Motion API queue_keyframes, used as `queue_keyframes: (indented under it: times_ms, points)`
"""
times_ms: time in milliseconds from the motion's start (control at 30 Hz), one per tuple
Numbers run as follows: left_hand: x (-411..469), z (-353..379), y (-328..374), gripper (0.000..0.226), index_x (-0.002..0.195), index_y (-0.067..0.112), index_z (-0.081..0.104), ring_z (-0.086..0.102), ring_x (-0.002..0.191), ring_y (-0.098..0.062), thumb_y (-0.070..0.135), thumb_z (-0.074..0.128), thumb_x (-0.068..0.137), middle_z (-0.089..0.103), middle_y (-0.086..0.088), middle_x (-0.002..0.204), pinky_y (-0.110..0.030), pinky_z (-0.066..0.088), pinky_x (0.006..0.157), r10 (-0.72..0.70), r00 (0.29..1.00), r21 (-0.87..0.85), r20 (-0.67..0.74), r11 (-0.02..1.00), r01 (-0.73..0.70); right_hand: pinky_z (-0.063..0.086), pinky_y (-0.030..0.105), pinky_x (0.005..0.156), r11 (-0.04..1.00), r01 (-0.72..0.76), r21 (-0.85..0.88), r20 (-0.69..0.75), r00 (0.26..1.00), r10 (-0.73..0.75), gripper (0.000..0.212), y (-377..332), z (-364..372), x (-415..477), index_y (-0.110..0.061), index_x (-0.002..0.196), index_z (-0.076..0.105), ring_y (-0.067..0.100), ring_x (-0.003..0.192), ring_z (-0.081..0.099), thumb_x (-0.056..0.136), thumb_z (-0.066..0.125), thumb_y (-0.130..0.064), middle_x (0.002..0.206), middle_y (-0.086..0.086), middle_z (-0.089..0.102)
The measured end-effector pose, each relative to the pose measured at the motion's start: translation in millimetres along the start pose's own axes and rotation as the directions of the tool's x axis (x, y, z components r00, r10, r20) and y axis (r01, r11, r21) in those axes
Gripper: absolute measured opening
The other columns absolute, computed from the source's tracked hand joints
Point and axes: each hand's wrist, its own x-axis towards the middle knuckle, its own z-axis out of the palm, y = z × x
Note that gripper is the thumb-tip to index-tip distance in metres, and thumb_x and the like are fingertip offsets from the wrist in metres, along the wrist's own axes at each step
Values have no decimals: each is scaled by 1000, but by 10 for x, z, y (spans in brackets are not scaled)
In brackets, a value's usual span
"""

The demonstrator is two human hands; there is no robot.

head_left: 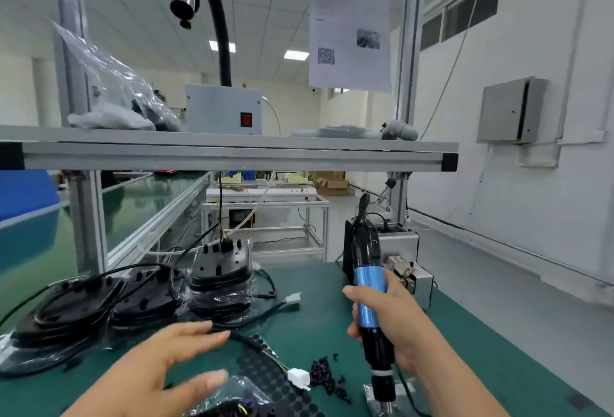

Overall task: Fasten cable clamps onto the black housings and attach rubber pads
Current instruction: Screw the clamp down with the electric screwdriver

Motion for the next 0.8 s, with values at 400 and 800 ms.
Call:
queue_keyframes:
  times_ms: [400, 800]
  points:
    - [773, 289, 1514, 45, 117, 32, 62, 68, 95, -12, 48, 71, 77, 70, 5, 111, -47, 46, 98, 294, 955, -812, 36, 565, -144, 44, 29, 46, 953, 71, 294, 325, 930, -169, 54, -14, 59, -126, -6, 101, 42, 26, 44, 54, 59, 73, -21, 64, 16, 53]
    - [1083, -83, 1427, 15, 103, 20, 60, 54, 58, -10, 22, 53, 90, 53, 9, 60, -31, 53, 69, 237, 952, -859, -191, 429, -280, 45, 30, 48, 982, 156, 104, 165, 971, -172, 46, 48, -13, -32, -18, 98, 48, 26, 48, 53, 65, 78, -27, 63, 10, 53]
